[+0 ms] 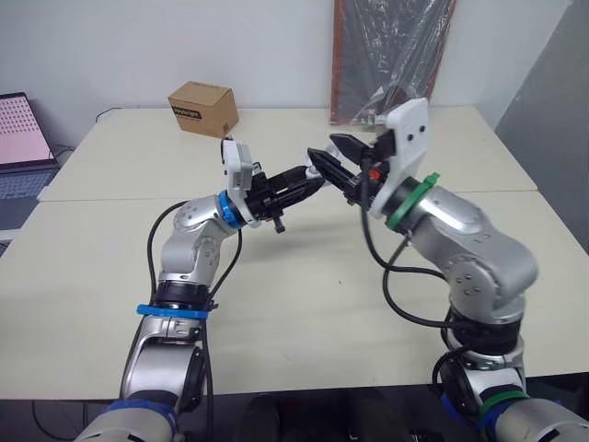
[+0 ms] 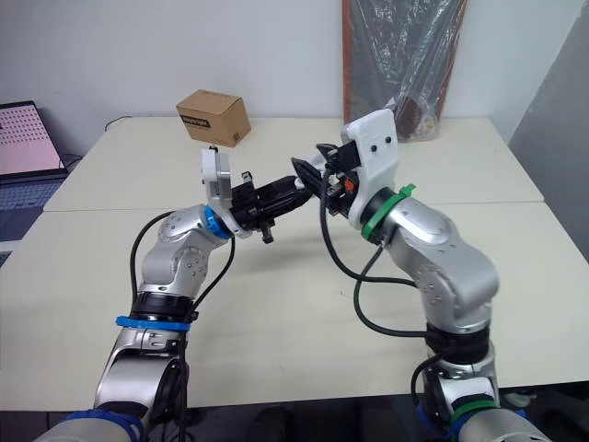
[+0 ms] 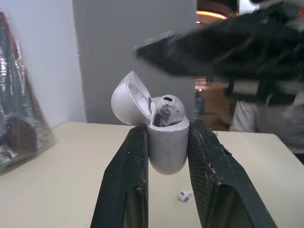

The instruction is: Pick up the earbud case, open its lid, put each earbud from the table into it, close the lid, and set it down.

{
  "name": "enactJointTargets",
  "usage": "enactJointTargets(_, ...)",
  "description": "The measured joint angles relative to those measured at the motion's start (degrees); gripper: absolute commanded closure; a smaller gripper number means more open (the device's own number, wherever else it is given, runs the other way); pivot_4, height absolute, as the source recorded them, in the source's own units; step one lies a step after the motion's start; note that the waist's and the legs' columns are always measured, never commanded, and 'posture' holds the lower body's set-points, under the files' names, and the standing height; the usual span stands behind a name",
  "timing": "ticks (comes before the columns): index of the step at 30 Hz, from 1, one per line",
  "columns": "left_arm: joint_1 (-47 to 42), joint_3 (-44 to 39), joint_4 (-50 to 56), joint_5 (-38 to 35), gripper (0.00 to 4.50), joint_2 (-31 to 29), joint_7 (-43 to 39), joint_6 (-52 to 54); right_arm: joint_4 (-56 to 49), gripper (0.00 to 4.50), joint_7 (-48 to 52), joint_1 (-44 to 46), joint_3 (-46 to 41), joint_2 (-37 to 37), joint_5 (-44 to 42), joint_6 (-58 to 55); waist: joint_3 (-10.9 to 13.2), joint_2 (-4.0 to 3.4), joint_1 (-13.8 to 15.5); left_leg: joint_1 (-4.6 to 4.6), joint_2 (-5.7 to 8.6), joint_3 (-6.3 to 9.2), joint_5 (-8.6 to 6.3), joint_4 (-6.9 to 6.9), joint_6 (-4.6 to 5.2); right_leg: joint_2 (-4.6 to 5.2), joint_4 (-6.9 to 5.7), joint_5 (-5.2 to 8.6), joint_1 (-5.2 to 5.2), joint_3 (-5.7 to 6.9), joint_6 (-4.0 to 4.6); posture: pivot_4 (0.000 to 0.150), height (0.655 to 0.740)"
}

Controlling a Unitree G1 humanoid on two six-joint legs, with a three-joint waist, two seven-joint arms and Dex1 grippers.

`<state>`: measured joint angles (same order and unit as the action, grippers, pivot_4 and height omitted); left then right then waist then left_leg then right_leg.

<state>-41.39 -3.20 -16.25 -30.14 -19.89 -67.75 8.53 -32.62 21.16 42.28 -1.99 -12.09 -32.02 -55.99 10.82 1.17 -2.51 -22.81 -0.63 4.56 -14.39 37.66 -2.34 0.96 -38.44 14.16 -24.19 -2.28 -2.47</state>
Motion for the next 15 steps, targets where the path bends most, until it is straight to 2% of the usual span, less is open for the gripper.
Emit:
enactJointTargets(4,1.54,0.02,0.04,-0.25,3.71,-2.46,-3.10,1.23,-1.09,2.23,6.81,1.57,-5.63,-6.38,-11.41,-3.49,0.00,0.00,0.06,-0.01,-0.02,0.00,0.00,0.00,0.00,0.00,0.13,0.00,0.04,0.03,0.00,0.150,0.7400)
enactJointTargets(8,1.54,-0.06,-0.04,-0.25,3.71,-3.37,-4.65,1.25,-1.06,2.23,10.98,1.56,-6.43,-11.86,-18.38,-5.26,0.00,0.00,0.19,-0.02,-0.04,-0.03,0.00,-0.08,0.01,-0.01,0.32,-0.01,0.07,0.00,-0.01,0.150,0.7400)
enactJointTargets(12,1.78,-0.19,-0.04,-0.60,3.71,-5.82,-6.98,2.36,1.86,2.23,15.13,1.16,-4.90,-20.52,-19.65,-7.43,0.00,0.00,0.37,-0.02,-0.02,-0.08,0.00,-0.25,0.01,0.01,0.48,-0.01,0.06,-0.03,-0.02,0.150,0.7400)
enactJointTargets(15,3.01,-0.86,0.11,-1.46,3.71,-7.60,-8.59,3.74,8.33,2.23,16.33,0.85,-0.78,-25.96,-16.12,-8.55,0.00,0.00,0.35,0.04,-0.02,-0.14,0.00,-0.45,0.01,0.02,0.51,-0.01,0.03,-0.06,0.00,0.150,0.7400)
